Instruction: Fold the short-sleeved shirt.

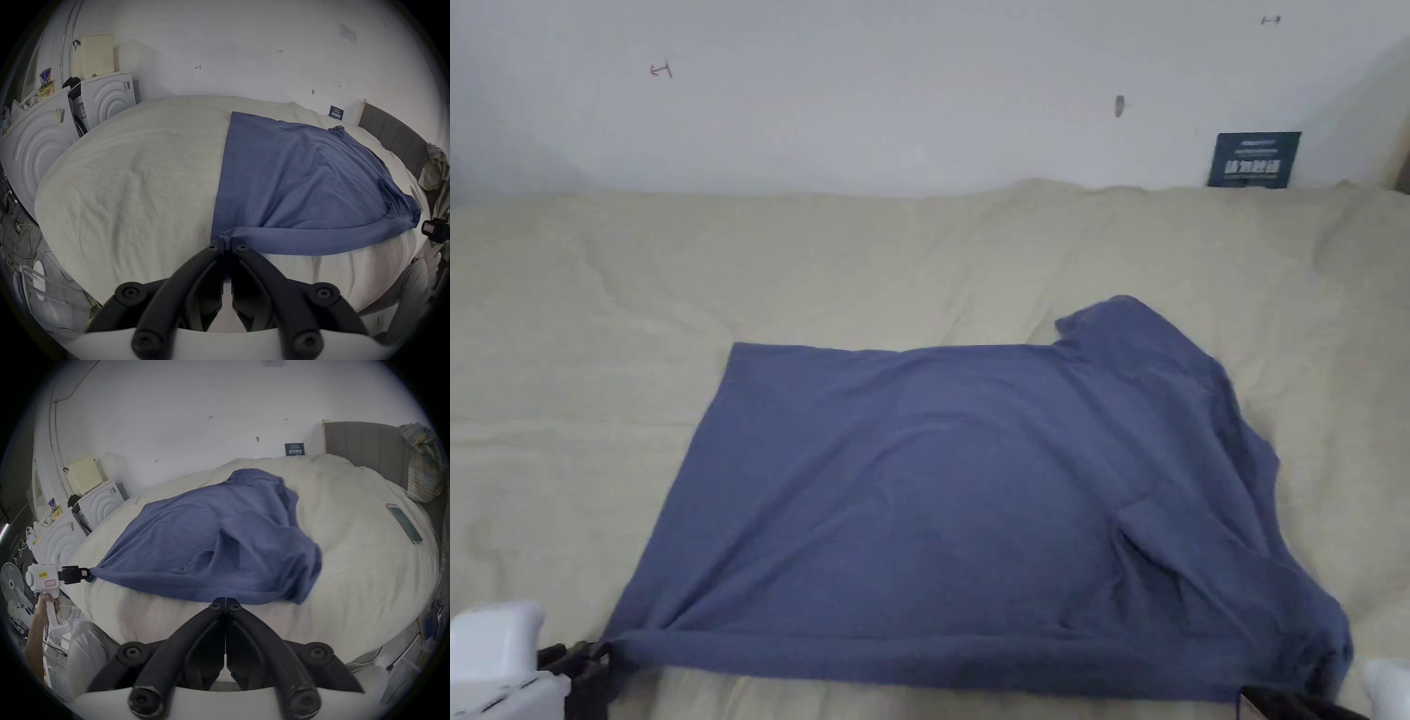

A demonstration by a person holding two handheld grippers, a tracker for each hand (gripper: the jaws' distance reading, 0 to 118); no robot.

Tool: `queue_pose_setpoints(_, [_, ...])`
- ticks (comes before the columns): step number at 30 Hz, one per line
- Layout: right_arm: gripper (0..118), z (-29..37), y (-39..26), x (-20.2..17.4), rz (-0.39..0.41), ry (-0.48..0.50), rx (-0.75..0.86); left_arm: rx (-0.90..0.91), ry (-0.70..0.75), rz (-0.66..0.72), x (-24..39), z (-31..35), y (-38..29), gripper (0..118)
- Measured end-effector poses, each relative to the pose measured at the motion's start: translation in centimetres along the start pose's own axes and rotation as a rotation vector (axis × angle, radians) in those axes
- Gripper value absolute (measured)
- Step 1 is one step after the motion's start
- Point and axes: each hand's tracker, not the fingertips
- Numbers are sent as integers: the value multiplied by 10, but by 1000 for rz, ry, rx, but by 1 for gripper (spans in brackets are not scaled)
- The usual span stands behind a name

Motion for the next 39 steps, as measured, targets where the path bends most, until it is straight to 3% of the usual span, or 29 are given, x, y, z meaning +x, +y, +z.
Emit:
queue_pose_setpoints(2, [3, 6, 0, 9, 0, -27, 22, 6, 12, -16, 4, 1, 1, 5])
queue_pose_setpoints(5, [86, 9, 2, 23, -2, -70, 10, -4, 25, -30, 8, 0, 4, 5])
queue_pose_setpoints(6, [99, 10, 2, 27, 7, -95, 18, 0, 26, -32, 7, 0, 4, 5])
queue_pose_setpoints(11, [99, 4, 11, 47, 69, -187, 35, 4, 23, -8, 7, 4, 6, 5])
queue_pose_setpoints(17, [97, -25, 31, 66, 58, -167, 29, -13, 30, -36, 13, 7, 8, 5])
queue_pose_setpoints(18, [82, -30, 36, 66, 58, -168, 6, -15, 31, -37, 14, 8, 9, 5])
queue_pose_setpoints(19, [59, -34, 38, 66, 65, -156, -26, -18, 29, -36, 15, 8, 9, 5])
queue_pose_setpoints(20, [26, -39, 39, 66, 91, -152, -30, -20, 30, -35, 16, 8, 9, 5])
queue_pose_setpoints(21, [3, -44, 39, 64, 105, -174, -24, -22, 30, -32, 16, 8, 9, 5])
queue_pose_setpoints(24, [3, -53, 37, 64, 153, -159, -86, -34, 33, -29, 16, 7, 9, 5])
queue_pose_setpoints(26, [2, -54, 32, 53, 200, -198, -33, -38, 33, -28, 17, 7, 9, 5])
queue_pose_setpoints(28, [2, -51, 36, 54, 199, -186, -50, -42, 34, -26, 17, 7, 10, 5])
queue_pose_setpoints(34, [2, -36, 63, 63, 73, -141, 25, -19, 36, -13, 16, 7, 27, 5])
queue_pose_setpoints(39, [2, -51, 114, 71, 23, -104, 56, 9, 37, -1, 14, -18, 74, 5])
